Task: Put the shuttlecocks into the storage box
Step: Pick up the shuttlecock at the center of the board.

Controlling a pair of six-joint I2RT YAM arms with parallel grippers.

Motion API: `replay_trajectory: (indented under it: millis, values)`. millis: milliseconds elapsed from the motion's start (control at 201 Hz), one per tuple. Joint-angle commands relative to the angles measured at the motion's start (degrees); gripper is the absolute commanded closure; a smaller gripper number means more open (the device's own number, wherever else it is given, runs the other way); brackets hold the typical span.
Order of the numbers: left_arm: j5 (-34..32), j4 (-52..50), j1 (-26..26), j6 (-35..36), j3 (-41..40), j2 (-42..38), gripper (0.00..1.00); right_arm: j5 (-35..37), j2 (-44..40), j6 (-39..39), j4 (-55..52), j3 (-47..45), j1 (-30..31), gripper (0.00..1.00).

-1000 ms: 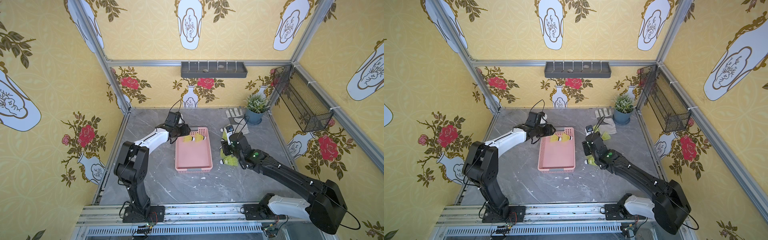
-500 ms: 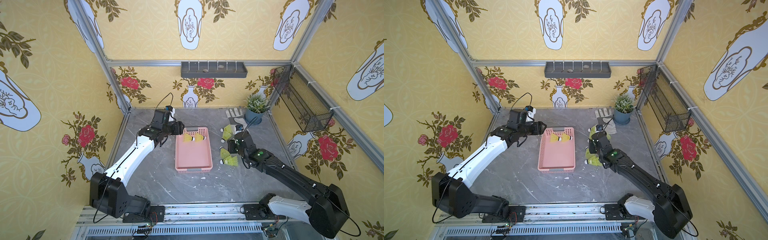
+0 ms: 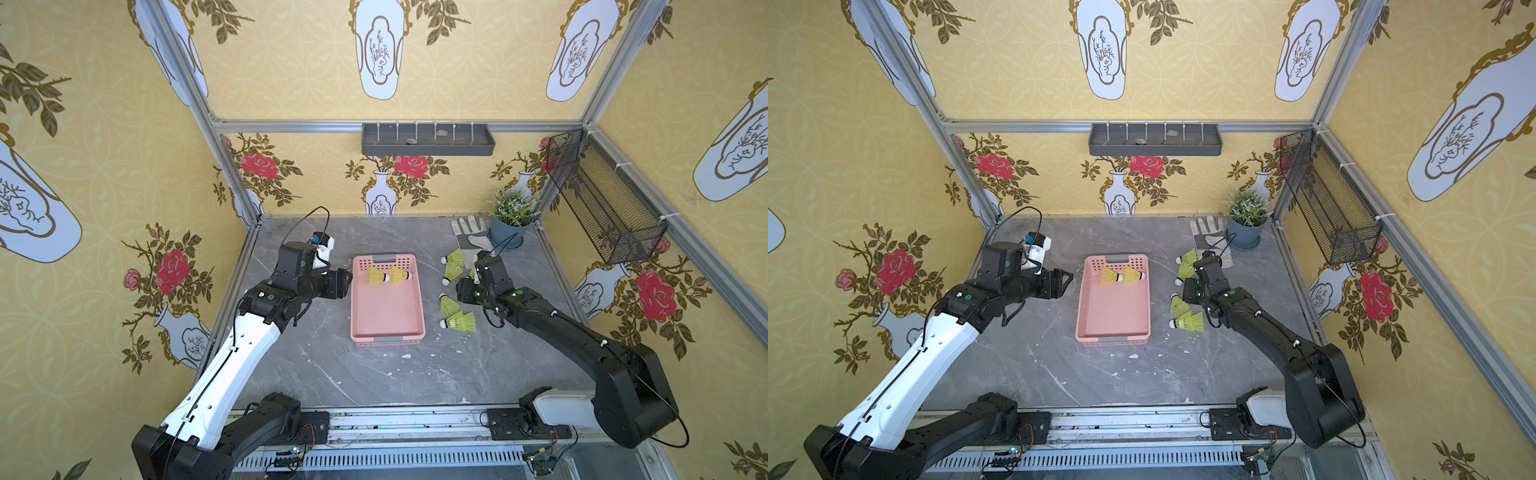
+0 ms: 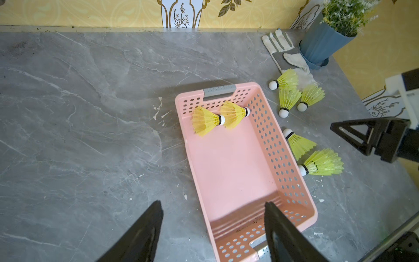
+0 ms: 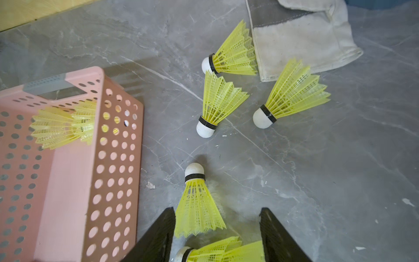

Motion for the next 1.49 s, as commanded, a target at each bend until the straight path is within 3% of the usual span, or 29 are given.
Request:
replay_trajectory:
  millis: [0,124,523,1200,1339,1489]
  values:
    - [-1.5,-0.5,0.1,2.8,-2.3,-2.9,0.27,-2.9,3.9,2.0,2.7,2.4,-1.1,0.39]
    - [-3.1,1.2,0.1,3.5,-5.0,-6.6,0.26,-4.8,9.8,3.7,2.8,5.9,-2.9,0.43]
    - [-2.7,1.8,0.4,3.7,-5.5,-8.1,0.26,-4.5,22.8,7.0,4.2,14.1,-3.4,0.42]
    - [-1.1,1.7,2.2,3.5,-5.5,-7.6,0.26,-0.7,33.4,9.5,3.8,20.7,-2.3,0.46]
    - [-1.1,1.7,2.4,3.4,-5.6,-7.6,0.26,0.0,34.4,9.5,3.7,21.1,-1.5,0.52]
    - [-1.1,1.7,2.5,3.4,-5.6,-7.7,0.26,0.7,34.4,9.3,3.8,21.1,-0.8,0.66]
